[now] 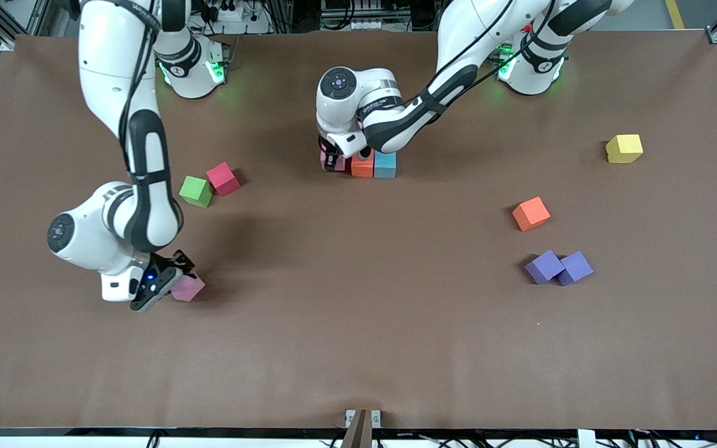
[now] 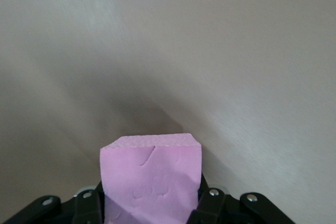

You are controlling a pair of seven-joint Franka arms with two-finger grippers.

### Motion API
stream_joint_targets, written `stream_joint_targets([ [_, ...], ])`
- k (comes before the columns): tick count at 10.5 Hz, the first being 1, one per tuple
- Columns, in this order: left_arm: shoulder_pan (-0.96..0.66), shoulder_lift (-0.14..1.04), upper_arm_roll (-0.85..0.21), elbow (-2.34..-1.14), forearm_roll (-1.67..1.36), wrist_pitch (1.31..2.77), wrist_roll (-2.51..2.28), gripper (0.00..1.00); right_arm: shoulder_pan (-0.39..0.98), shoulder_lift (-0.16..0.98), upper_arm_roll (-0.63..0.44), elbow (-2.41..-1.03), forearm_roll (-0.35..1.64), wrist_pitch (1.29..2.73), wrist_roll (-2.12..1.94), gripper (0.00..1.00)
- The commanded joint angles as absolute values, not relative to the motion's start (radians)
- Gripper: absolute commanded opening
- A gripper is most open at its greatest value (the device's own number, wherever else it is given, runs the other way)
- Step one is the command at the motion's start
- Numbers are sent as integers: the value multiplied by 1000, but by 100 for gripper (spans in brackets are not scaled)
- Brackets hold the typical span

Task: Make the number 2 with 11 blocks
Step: 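Set pink beside orange with the left gripper while the right gripper carries pink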

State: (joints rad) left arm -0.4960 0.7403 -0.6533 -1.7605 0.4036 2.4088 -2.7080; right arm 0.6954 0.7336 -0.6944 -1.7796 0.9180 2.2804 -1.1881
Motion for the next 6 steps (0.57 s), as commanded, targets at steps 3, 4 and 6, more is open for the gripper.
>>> stream_joint_targets([
  [3,-491,738,-653,-1792,439,2471,-2747,44,963,706,-866,-1799,928,2130,-765,19],
  [4,-491,738,-652,-1799,439,2473,-2747,44,1000,706,-883,-1799,928,2109,-664,18],
  [6,-495,738,-638,-1810,439,2483,-2747,44,1045,704,-910,-1786,925,2068,-507,18],
])
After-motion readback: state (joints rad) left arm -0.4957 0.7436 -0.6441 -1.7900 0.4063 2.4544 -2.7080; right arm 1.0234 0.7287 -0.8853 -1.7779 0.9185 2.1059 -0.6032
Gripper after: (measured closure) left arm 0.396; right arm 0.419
